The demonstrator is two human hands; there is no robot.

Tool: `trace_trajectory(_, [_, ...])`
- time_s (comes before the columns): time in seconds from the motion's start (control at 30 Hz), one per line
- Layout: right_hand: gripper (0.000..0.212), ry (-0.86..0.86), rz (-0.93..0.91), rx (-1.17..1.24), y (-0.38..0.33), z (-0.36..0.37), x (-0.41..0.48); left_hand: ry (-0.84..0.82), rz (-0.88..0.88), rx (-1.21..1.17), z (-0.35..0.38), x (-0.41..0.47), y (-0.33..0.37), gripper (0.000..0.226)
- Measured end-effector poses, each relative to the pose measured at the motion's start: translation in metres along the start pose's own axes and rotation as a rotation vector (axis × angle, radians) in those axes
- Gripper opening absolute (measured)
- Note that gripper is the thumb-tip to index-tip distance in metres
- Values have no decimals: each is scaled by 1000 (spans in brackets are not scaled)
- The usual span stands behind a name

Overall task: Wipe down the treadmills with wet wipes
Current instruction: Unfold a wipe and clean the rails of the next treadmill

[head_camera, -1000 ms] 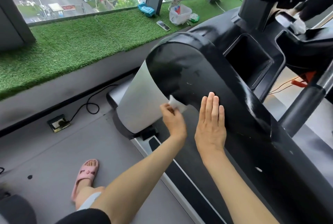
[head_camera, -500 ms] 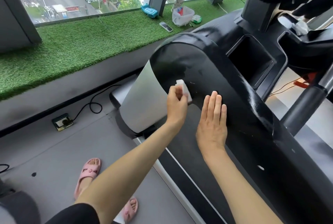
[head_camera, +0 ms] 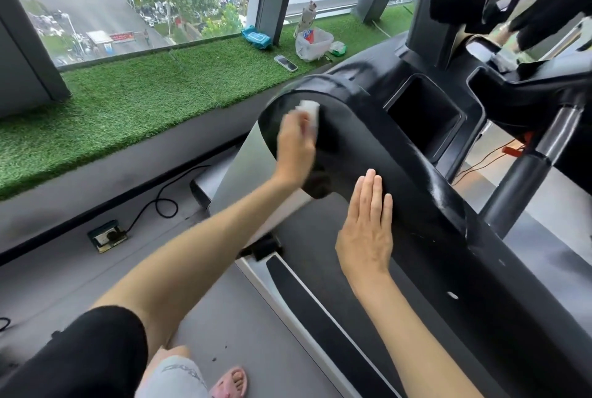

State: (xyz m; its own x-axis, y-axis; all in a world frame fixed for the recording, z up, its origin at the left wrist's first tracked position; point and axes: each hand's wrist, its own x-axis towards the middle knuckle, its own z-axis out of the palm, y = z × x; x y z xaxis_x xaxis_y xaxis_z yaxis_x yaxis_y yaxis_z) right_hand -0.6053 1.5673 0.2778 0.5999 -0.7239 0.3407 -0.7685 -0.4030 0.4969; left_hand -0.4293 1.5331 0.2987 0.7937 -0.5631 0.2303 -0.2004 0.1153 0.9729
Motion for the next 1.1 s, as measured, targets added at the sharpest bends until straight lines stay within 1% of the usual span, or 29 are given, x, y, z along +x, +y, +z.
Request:
trace_trajectory(0.07, [78,9,77,100,-3,-4,-5,92,-167,12,-12,30,-6,20])
trace_trajectory(0.1, [81,0,109,128,-3,-6,-6,82,-157,20,-9,27,0,19])
trace_trajectory(0.13, [86,-19,136,145,-3,-7,-7,28,-81,27,-1,14,13,15])
trace_trajectory(0.2, [99,-77,178,157,-1,-9,-7,-178,180,50,17,-28,32,9])
trace_trajectory(0.27, [106,-124,183,129,1,-11,-9,-371,430,119,18,-56,34,20])
trace_trajectory(0.3, [106,-134,173,112,2,-11,-10,-395,507,148,14,-50,28,21])
trace_trajectory(0.33, [104,-131,167,104,2,-10,-11,-357,493,140,10,-35,22,16])
trace_trajectory(0.37, [100,-120,173,107,1,-9,-10,-279,393,109,7,-18,19,10])
trace_trajectory(0.4, [97,-111,187,111,-1,-10,-10,-165,238,65,2,-1,19,9])
trace_trajectory(0.43, [95,-106,205,115,-4,-10,-9,-77,97,37,0,10,18,10])
trace_trajectory(0.47, [94,-113,227,120,-8,-11,-8,-31,37,36,2,14,18,15])
trace_trajectory(0.5, [95,-130,251,128,-11,-13,-7,-35,89,72,4,11,21,20])
trace_trajectory(0.53, [97,-146,268,135,-14,-14,-5,-83,237,119,7,2,24,24])
trace_trajectory(0.6, [99,-176,285,130,-16,-15,-4,-309,618,198,12,-18,22,35])
trace_trajectory(0.63, [99,-187,283,111,-15,-14,-5,-447,735,212,10,-22,19,38])
trace_trajectory(0.67, [99,-189,281,95,-13,-13,-5,-537,816,223,7,-19,13,39])
trace_trajectory(0.7, [98,-187,284,89,-13,-12,-7,-544,849,228,4,-12,9,40])
trace_trajectory(0.73, [98,-179,290,94,-14,-11,-7,-474,798,214,2,-2,6,37])
trace_trajectory(0.77, [96,-166,300,107,-16,-12,-6,-359,672,184,0,9,5,33])
trace_trajectory(0.83, [91,-137,329,146,-22,-15,-3,-115,317,133,0,21,5,30])
trace_trajectory(0.87, [91,-130,344,166,-25,-16,-2,-76,245,134,4,18,7,31])
trace_trajectory(0.9, [92,-134,356,178,-26,-18,-1,-105,295,152,8,11,9,32])
trace_trajectory(0.93, [95,-150,364,179,-27,-18,-1,-201,431,163,12,-1,10,33])
trace_trajectory(1.0, [104,-191,364,163,-25,-19,-2,-507,736,165,12,-25,9,37])
trace_trajectory(1.03, [107,-200,365,158,-25,-19,-2,-632,843,180,10,-30,4,39])
trace_trajectory(1.07, [110,-205,369,159,-25,-20,-3,-707,905,191,6,-28,-1,41])
trace_trajectory(1.1, [111,-204,373,161,-25,-20,-3,-722,925,199,1,-21,-6,43])
